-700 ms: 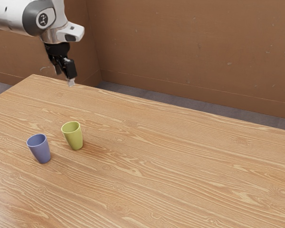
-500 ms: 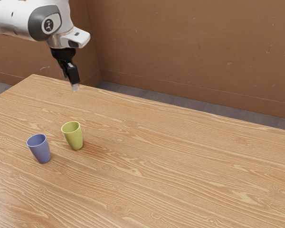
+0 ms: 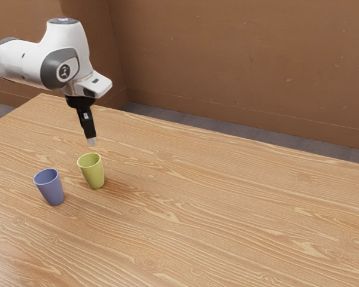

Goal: Place the left cup onto the right cup

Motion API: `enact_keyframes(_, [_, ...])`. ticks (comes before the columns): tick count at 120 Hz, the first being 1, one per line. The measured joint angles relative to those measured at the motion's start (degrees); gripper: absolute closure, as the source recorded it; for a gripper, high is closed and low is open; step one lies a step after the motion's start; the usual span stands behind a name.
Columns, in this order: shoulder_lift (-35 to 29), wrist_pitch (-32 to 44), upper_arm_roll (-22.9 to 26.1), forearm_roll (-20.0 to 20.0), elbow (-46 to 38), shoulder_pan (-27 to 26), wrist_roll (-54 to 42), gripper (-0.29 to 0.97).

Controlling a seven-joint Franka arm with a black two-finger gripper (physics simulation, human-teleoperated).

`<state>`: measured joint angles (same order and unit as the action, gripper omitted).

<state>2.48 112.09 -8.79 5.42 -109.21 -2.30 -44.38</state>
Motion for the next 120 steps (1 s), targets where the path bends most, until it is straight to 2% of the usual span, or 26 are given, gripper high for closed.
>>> enact_keyframes(47, [-0.18,6.26,0.0,0.42,-8.3,3.45,-2.09,0.0])
enact_keyframes(120, [2.18,11.41,-0.09,0.63,-13.1,6.47,-3.78,0.0])
